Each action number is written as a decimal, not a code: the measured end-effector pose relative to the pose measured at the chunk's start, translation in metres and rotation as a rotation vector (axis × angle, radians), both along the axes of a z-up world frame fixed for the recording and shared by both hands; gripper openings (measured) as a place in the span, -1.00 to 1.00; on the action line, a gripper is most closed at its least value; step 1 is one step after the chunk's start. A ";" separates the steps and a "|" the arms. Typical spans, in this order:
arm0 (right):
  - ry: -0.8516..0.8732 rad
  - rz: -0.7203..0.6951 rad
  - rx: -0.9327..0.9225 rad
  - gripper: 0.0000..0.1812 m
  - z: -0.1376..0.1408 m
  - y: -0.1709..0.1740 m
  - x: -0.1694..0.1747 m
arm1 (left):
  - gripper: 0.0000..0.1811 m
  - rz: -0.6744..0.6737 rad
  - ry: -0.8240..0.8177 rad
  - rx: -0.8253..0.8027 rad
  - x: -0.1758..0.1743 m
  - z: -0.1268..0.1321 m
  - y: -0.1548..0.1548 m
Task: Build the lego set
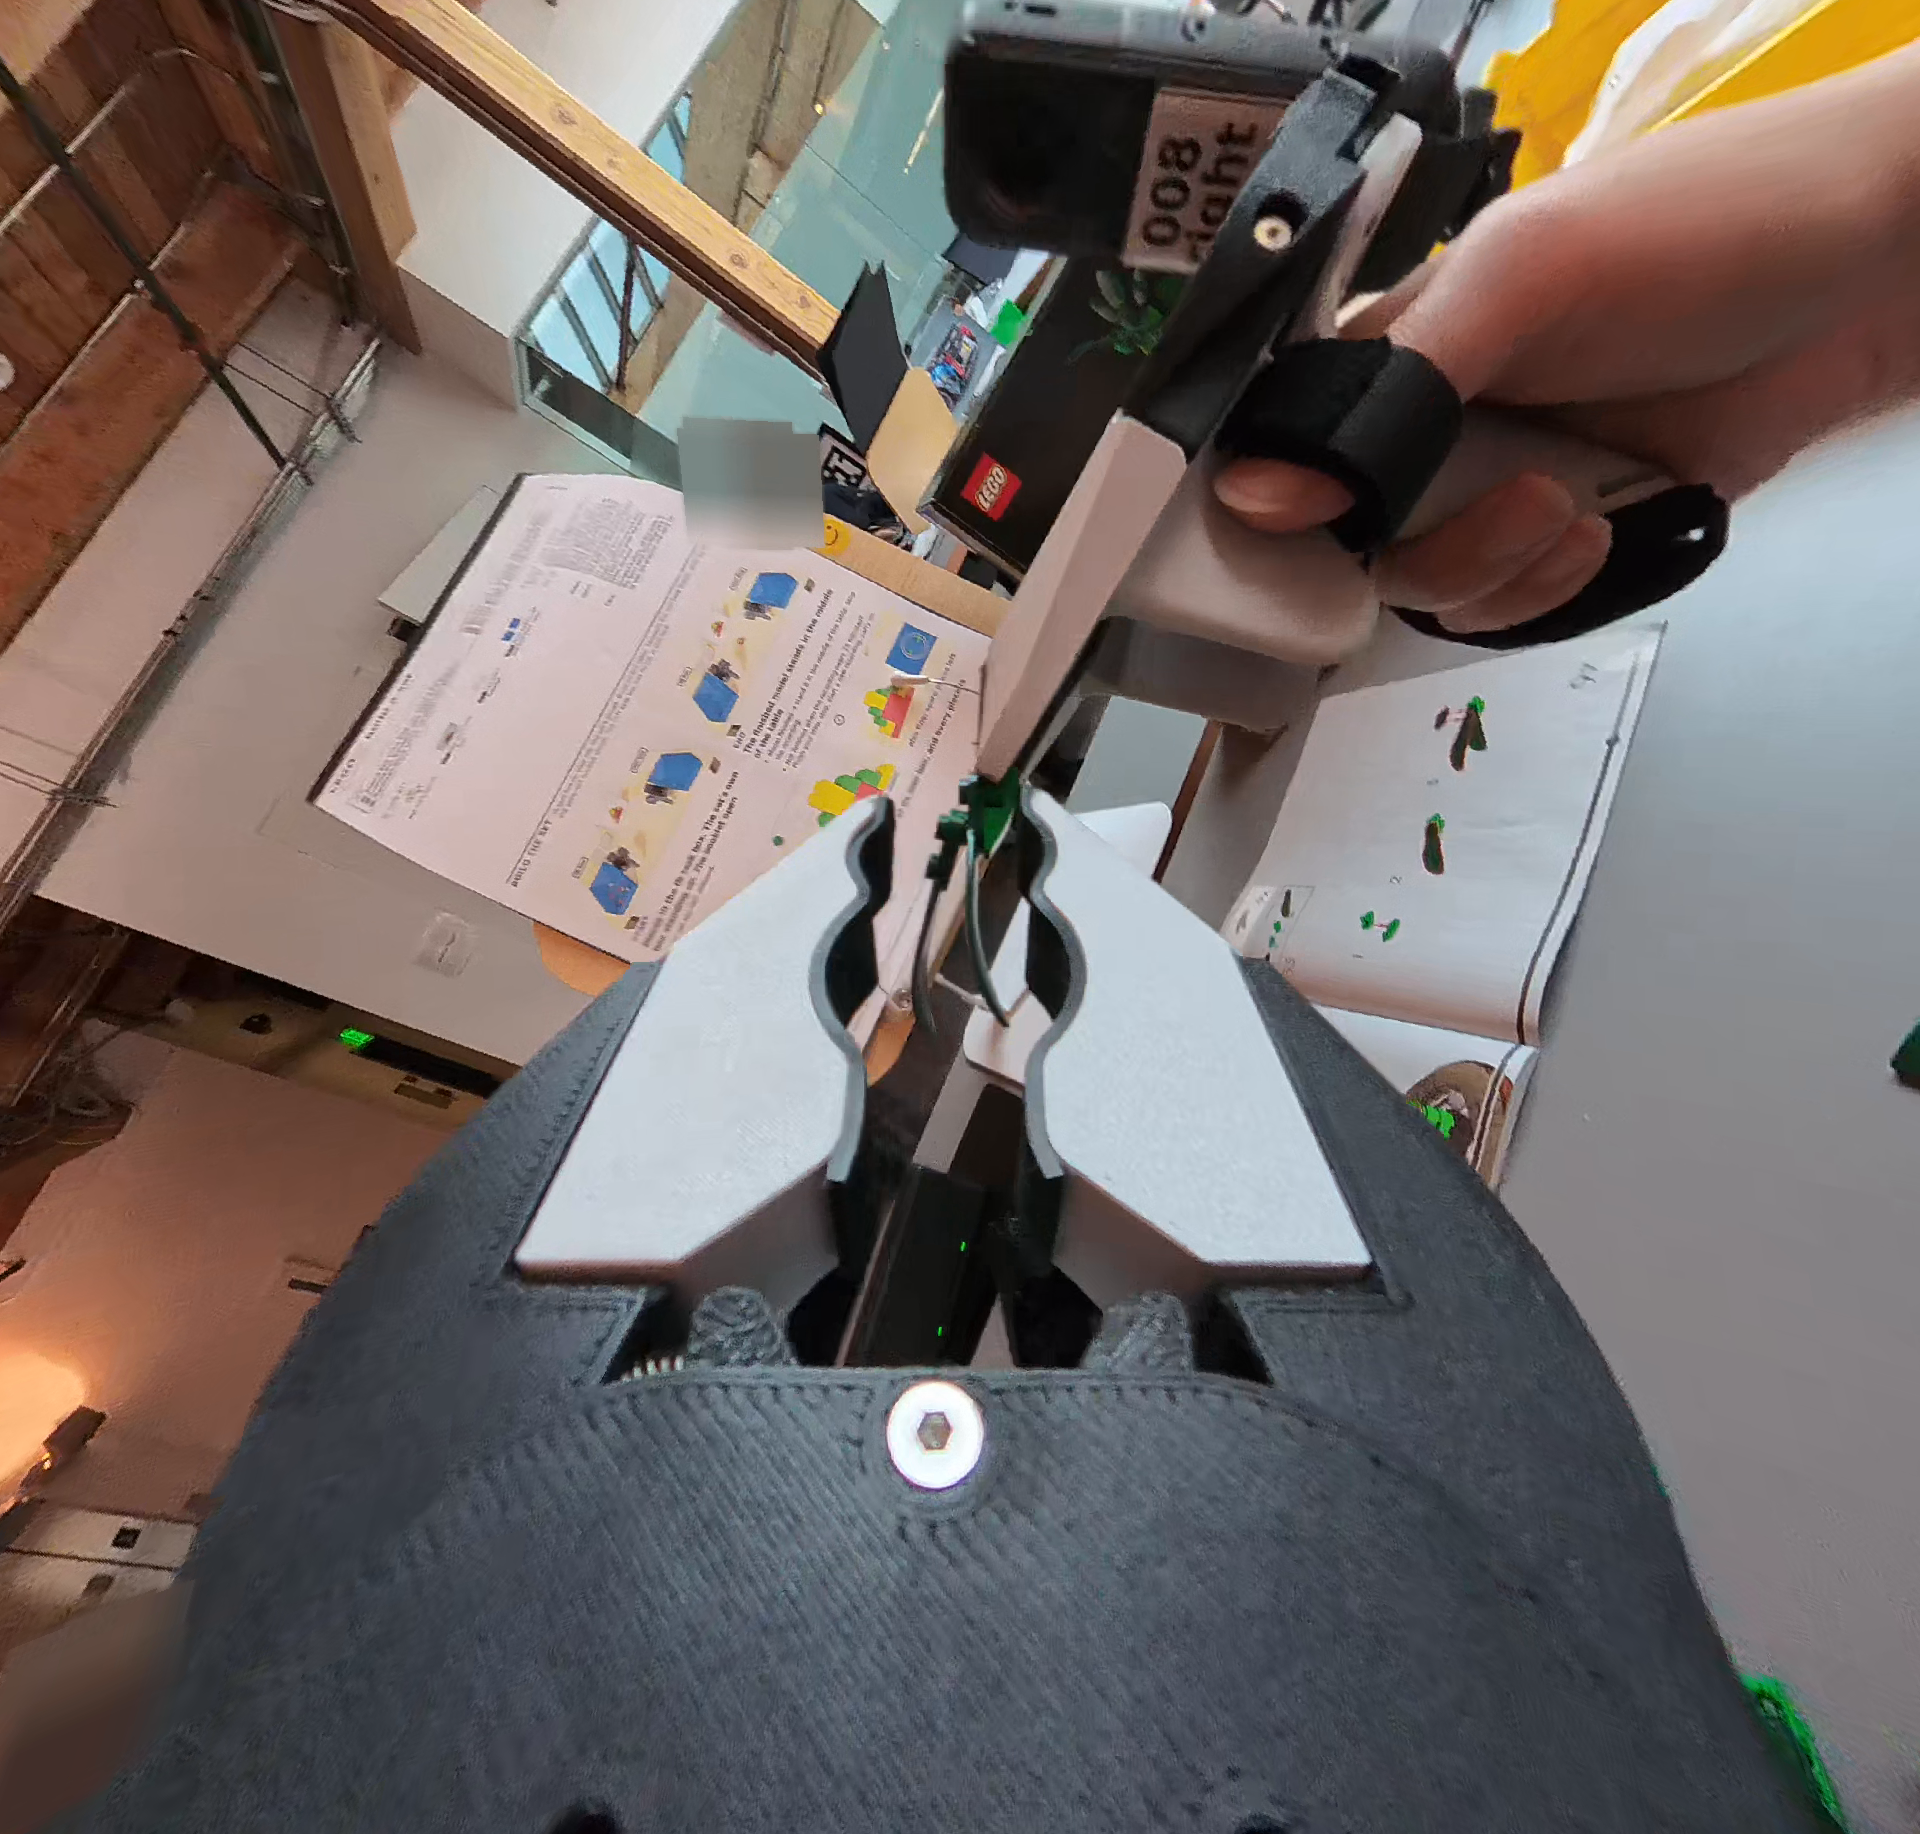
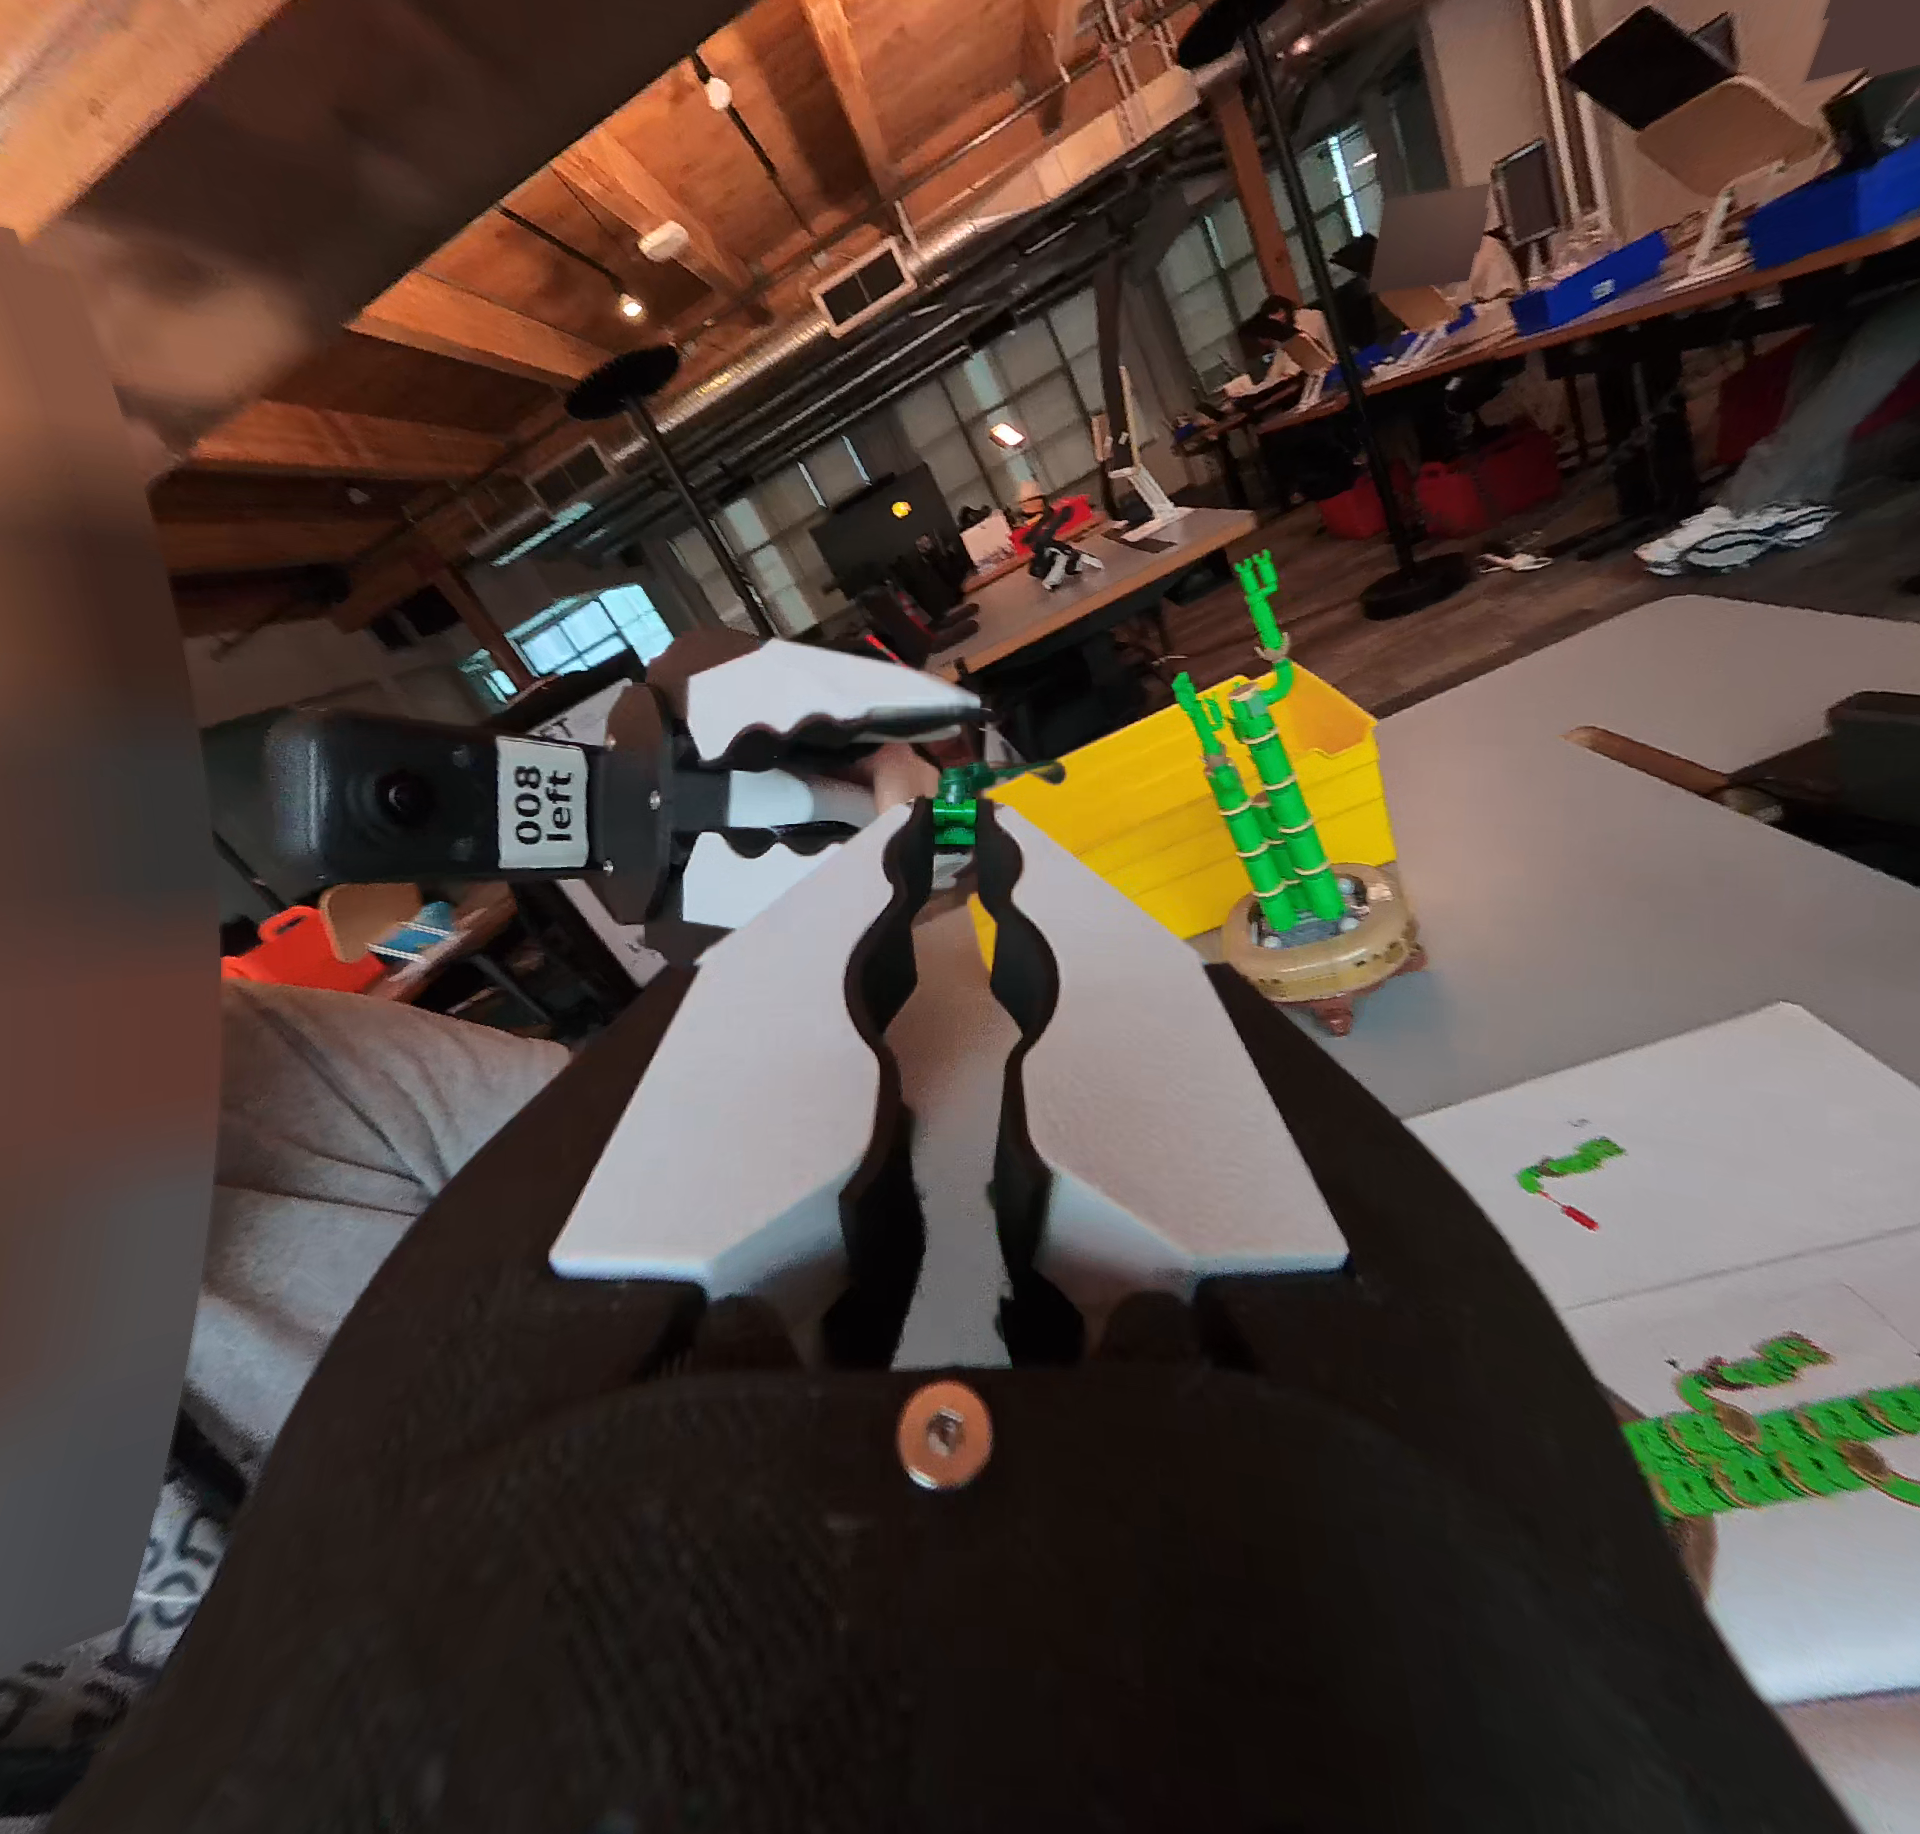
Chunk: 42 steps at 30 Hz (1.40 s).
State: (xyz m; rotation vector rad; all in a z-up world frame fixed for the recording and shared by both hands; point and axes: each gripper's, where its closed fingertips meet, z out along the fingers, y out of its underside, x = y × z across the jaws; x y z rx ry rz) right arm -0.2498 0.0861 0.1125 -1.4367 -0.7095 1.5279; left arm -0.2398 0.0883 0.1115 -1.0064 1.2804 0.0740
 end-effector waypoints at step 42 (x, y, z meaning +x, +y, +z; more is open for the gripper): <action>-0.006 0.177 -0.073 -0.94 -0.009 -0.013 -0.003 | -0.86 -0.045 0.095 0.029 0.008 -0.010 -0.012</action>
